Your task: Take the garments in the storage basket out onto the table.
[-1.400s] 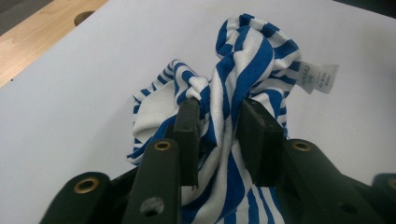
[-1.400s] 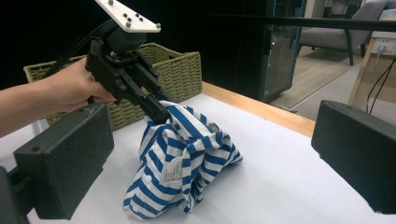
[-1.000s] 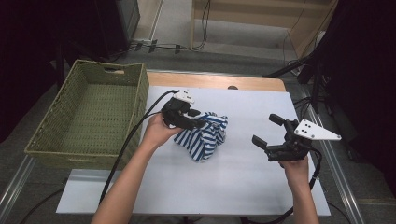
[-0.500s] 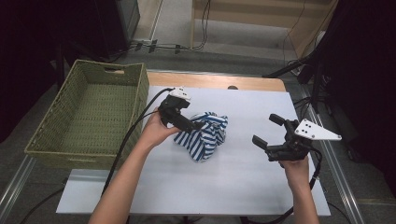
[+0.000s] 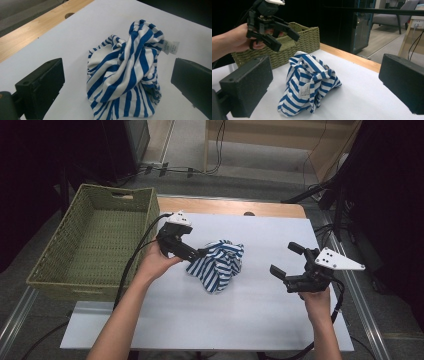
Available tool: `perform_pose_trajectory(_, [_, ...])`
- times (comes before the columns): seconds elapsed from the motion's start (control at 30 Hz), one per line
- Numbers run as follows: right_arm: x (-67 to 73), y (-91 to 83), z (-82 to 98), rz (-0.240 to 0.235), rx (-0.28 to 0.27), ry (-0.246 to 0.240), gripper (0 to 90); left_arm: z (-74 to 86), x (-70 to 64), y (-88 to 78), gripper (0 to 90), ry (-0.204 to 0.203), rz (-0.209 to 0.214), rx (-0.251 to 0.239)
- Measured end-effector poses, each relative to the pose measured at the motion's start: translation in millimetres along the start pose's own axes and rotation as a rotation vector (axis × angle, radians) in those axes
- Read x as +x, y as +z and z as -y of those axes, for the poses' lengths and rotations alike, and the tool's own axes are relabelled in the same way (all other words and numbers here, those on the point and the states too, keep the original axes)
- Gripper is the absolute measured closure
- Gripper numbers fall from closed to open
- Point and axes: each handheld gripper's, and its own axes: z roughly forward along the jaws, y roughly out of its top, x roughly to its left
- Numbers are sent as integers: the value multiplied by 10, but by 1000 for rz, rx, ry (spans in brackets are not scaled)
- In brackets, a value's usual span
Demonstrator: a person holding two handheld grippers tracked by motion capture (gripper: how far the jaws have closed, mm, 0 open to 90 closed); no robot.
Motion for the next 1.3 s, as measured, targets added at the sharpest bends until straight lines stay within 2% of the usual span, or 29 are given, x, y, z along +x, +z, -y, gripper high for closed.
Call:
perform_pose_trajectory(0.3, [-18,-6,15,7,-2,8,0,59,-20,-212,0,8,-33,-28])
perform_pose_trajectory(0.47, [-31,-7,26,14,-3,12,0,109,-20,-355,0,-6,-55,-68])
perform_pose_trajectory(1.0, [-35,30,41,24,8,10,0,345,21,-757,0,-65,-121,-139])
perform_pose_trajectory(1.3, [-32,24,34,30,-4,10,0,448,0,-960,0,-78,-148,-188])
